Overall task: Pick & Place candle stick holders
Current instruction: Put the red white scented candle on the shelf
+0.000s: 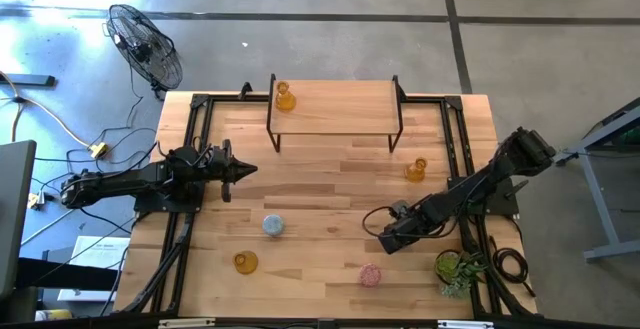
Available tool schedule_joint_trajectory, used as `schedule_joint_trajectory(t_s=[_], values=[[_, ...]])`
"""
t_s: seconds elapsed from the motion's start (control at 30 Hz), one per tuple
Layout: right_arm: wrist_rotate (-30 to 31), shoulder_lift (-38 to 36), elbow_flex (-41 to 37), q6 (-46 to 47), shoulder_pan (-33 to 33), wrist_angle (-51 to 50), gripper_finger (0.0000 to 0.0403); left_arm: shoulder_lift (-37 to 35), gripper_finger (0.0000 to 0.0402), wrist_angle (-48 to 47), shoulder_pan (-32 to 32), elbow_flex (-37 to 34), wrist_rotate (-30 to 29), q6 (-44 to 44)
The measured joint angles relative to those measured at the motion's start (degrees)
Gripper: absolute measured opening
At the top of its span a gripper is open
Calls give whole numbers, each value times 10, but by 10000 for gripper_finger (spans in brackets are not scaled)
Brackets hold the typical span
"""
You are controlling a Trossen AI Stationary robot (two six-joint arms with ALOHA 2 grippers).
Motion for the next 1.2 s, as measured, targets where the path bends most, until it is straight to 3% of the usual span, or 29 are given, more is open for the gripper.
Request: schedule_joint_trajectory(t_s=[0.5,0.87,1.2], values=[[42,0,0,-23,2,5,290,0,3,0,0,0,0,0],[196,-90,-2,-57,1,23,290,0,3,0,0,0,0,0],[307,-165,-1,-222,-9,110,290,0,3,0,0,0,0,0]])
